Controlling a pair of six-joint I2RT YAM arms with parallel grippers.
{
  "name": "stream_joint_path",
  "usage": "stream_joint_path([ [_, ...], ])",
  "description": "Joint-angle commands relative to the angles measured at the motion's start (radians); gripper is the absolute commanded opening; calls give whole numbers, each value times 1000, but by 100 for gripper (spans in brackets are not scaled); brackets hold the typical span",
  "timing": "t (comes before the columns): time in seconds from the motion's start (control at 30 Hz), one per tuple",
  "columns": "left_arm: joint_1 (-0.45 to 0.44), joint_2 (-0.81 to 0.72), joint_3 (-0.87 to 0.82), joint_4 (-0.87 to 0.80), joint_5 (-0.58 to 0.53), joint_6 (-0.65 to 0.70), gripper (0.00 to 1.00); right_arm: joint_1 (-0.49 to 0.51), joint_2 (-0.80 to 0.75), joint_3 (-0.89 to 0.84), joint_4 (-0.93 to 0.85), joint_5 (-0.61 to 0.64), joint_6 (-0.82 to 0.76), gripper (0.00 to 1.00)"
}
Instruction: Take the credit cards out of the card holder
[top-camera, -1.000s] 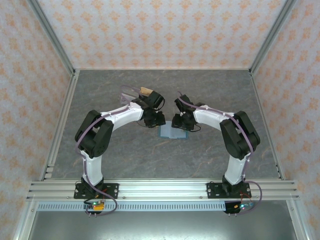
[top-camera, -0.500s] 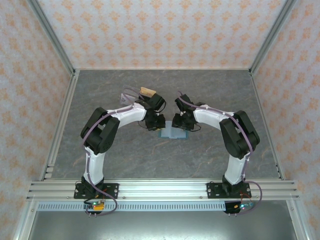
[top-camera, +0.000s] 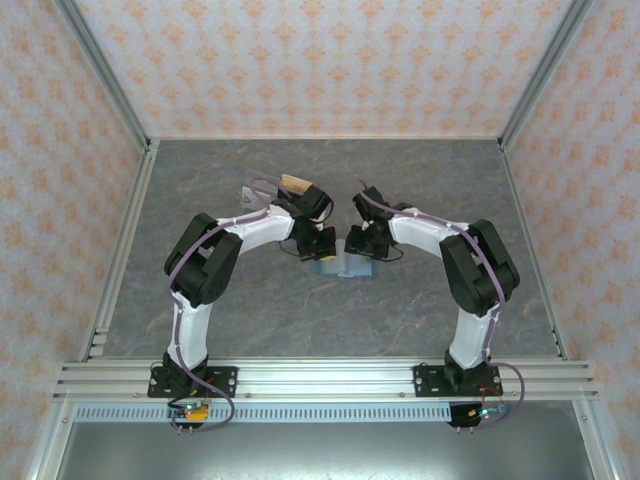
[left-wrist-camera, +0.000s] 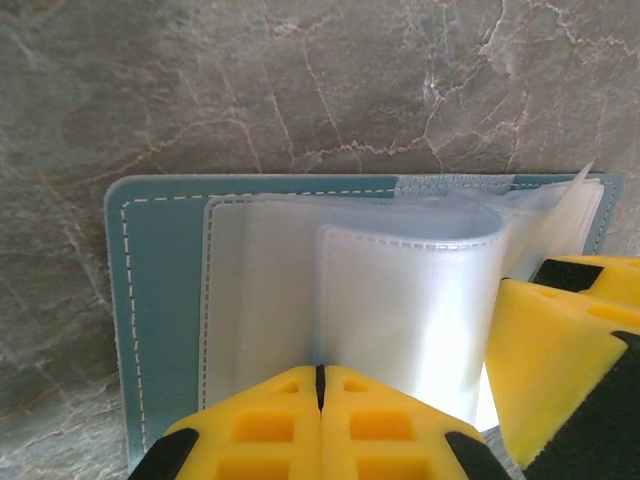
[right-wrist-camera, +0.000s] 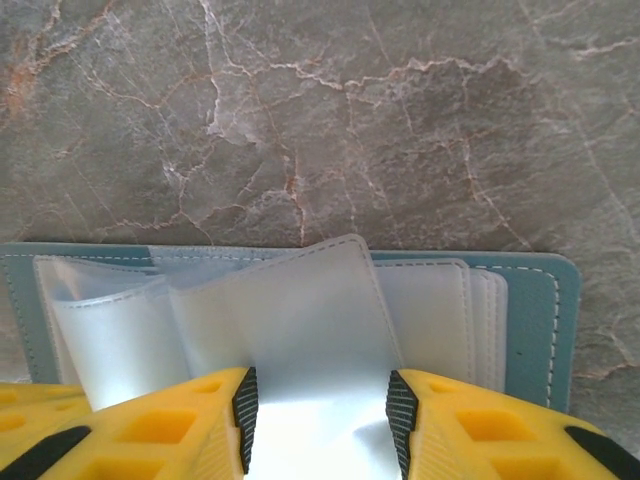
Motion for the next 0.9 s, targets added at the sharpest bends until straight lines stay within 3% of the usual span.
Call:
stream_joint_path([
  [0.0, 1, -57, 25, -39, -34, 40, 6, -13, -23, -6, 7, -5, 16, 45],
  [0.07, 13, -103, 18, -68, -74, 51, 10, -25, -81, -7, 11, 3, 18, 48],
  [0.27, 85, -302, -33, -156, -244, 88, 38, -66, -285, -35, 22, 119, 8, 75],
  [0.5, 247, -536, -162, -195, -453, 116, 62, -95, -448, -45, 11, 458, -91, 89],
  [0.6, 321, -655, -257, -148, -546, 129, 79, -97, -492, -81, 55, 645, -144, 99],
  [0.77, 436, -834, -451, -17, -725, 142, 100, -119, -501, -153, 164, 862, -225, 99],
  [0.87, 487, -876, -534, 33, -876, 147, 100, -148, -489, -218, 264, 968, -238, 100],
])
